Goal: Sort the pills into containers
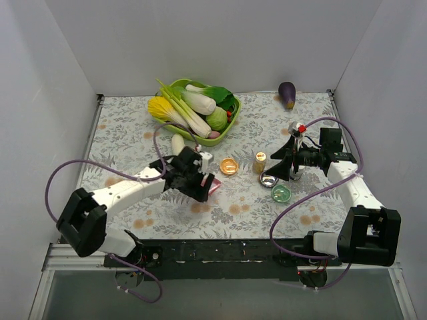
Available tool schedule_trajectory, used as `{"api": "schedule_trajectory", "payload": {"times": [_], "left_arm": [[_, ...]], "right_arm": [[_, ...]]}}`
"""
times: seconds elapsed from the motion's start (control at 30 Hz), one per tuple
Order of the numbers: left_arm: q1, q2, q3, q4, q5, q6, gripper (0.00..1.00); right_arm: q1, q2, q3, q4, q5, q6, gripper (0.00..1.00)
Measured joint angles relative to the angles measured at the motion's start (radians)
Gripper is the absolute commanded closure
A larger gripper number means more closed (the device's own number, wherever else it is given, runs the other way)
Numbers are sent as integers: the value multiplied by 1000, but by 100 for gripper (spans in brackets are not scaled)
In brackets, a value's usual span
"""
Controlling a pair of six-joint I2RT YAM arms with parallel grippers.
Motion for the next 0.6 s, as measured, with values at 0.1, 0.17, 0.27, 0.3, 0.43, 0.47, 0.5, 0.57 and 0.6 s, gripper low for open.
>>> {"api": "schedule_trajectory", "payload": {"times": [0.1, 0.17, 0.27, 0.3, 0.43, 0.47, 0.5, 0.57, 0.6], "left_arm": [[-156, 101, 7, 53, -15, 17, 76], [-231, 177, 15, 88, -30, 36, 75], [-293, 266, 19, 134, -75, 75, 70], [-304, 285, 21, 152, -94, 92, 66], [-323, 303, 28, 212, -151, 133, 2], [-324, 303, 28, 222, -166, 140, 2], [-324, 302, 28, 229, -175, 146, 2], [-324, 291, 25, 248, -189, 153, 2], [-323, 274, 16, 262, -195, 156, 2]], "right_arm": [[0, 0, 0, -24, -2, -37, 2], [0, 0, 0, -49, -5, -79, 2], [0, 0, 0, -99, -14, -170, 2], [0, 0, 0, -124, -18, -209, 2], [0, 0, 1, -275, -34, -455, 2], [0, 0, 3, -333, -34, -544, 2], [0, 0, 4, -393, -34, -635, 2], [0, 3, 5, -507, -27, -809, 2], [0, 8, 6, -584, -21, -937, 2]]}}
